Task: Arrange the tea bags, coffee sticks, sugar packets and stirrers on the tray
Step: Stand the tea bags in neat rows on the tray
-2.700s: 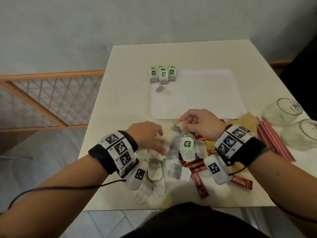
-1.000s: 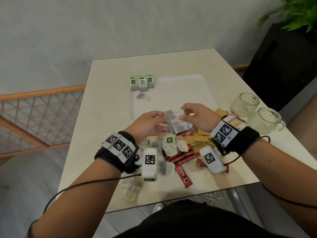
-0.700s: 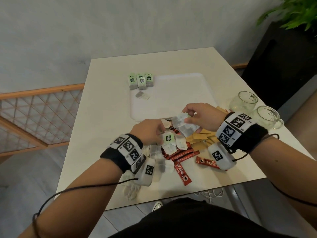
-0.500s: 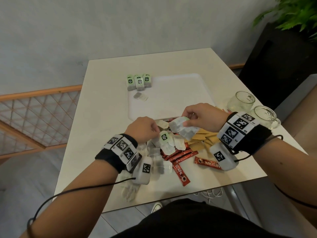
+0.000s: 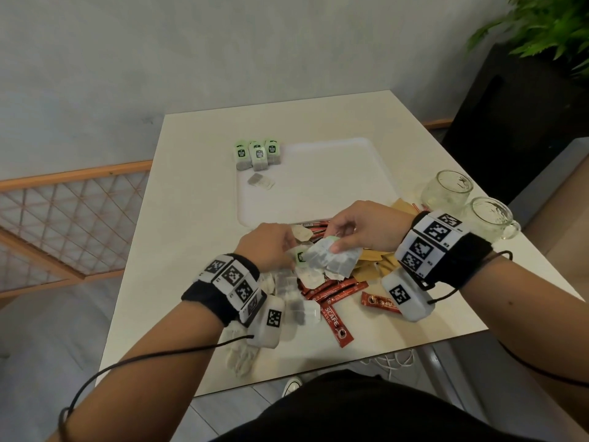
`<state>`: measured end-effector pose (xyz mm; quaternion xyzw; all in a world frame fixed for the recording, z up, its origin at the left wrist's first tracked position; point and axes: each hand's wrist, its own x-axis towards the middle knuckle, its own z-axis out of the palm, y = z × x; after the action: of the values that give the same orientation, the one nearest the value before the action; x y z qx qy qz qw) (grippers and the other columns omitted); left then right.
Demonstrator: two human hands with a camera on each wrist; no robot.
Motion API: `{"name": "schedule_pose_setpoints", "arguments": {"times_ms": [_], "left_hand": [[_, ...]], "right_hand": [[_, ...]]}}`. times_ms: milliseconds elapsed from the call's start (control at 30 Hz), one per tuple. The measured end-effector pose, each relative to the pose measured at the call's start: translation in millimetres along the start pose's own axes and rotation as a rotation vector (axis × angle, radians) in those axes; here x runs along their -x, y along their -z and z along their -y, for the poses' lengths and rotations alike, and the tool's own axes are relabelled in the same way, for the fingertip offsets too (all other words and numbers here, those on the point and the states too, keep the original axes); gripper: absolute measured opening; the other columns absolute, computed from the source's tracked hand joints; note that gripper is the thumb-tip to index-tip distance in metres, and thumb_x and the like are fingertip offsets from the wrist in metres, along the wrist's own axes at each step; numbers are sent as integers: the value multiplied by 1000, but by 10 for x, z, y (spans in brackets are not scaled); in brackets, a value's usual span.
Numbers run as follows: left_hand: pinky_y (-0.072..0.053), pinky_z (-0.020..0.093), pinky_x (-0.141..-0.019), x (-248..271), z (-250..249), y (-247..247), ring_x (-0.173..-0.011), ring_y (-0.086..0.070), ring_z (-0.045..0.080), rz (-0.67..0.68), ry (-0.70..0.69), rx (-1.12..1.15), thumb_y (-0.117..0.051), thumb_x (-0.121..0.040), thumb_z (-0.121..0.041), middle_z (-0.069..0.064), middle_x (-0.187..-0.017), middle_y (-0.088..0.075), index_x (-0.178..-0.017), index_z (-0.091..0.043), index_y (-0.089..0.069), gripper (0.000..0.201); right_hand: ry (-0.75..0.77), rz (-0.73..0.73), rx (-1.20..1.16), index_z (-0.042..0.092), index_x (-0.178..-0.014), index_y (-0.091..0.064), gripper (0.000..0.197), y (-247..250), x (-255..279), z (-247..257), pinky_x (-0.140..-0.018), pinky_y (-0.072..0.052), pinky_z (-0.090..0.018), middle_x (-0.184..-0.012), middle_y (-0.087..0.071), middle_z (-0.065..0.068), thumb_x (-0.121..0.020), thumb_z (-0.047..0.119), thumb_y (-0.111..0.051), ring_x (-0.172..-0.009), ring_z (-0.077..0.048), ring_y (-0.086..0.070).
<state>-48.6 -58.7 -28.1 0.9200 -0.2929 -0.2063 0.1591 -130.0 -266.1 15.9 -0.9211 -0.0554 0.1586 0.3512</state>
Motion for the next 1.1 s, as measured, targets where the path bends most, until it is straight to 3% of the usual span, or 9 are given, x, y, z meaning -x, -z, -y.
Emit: {"name": "schedule_pose_setpoints", "arguments": {"times_ms": [200,333,400,467,567,700,833,1000,1100], "left_hand": [[-38,19,-61,12,-85,188,-70,-54,7,-145,-36,356,-72,-84,-22,-8,-77,-60,-85,-16,-60,13],[-55,39,-76,55,-292,131,-75,-60,19,53,55,808,-53,-93,-9,5,-82,-59,-91,-11,-55,3],[-58,36,-67,69,-363,87,-76,-64,23,147,130,1150,-45,-94,-8,12,-89,-61,-98,-6,-57,13],[-58,33,-63,95,-410,69,-80,-69,24,309,119,1406,-43,-99,-24,15,-100,-65,-114,-2,-58,31],[-59,44,-86,118,-418,50,-113,-65,27,431,-25,1296,-55,-98,-36,12,-128,-64,-134,-11,-56,43],[-60,35,-83,73,-444,4,-105,-69,26,363,-23,1270,-63,-93,-9,17,-123,-68,-128,0,-58,36],[-60,33,-83,16,-412,-8,-109,-68,25,270,9,1347,-64,-92,-7,14,-123,-68,-126,-1,-59,35],[-59,24,-73,11,-334,24,-98,-72,16,239,1,1312,-67,-89,-5,7,-109,-74,-120,-4,-63,31],[-59,28,-80,-42,-235,33,-104,-71,21,201,6,1299,-72,-85,-9,10,-114,-73,-121,-3,-63,37]], "right_hand": [[31,6,-139,26,-90,-73,21,14,-6,27,-69,-47,-16,-79,-65,4,-73,20,-83,-67,0,-56],[55,-81,-215,19,-91,-74,22,40,-64,43,-69,-48,-22,-75,-66,1,-73,14,-83,-69,-8,-59],[43,-143,-288,16,-93,-73,24,53,-85,24,-67,-49,-22,-72,-66,1,-72,10,-83,-66,-9,-59],[43,-170,-336,12,-97,-72,28,61,-91,7,-66,-49,-21,-72,-68,-1,-72,9,-83,-64,-7,-61],[72,-200,-358,14,-98,-72,26,58,-90,8,-69,-49,-18,-79,-70,-12,-75,10,-81,-68,-9,-61],[33,-361,-371,17,-97,-72,24,42,-128,-52,-73,-50,-27,-84,-70,-8,-75,22,-81,-71,-10,-59],[-98,-397,-333,14,-84,-72,21,61,-165,-154,-63,-48,-31,-73,-69,-4,-79,35,-76,-62,-11,-59],[-119,-388,-431,11,-75,-67,22,71,-238,-170,-60,-50,-32,-67,-66,-8,-81,30,-76,-60,-18,-58],[-132,-397,-541,8,-75,-61,20,93,-311,-130,-55,-49,-27,-74,-66,-16,-85,21,-73,-61,-18,-61]]}}
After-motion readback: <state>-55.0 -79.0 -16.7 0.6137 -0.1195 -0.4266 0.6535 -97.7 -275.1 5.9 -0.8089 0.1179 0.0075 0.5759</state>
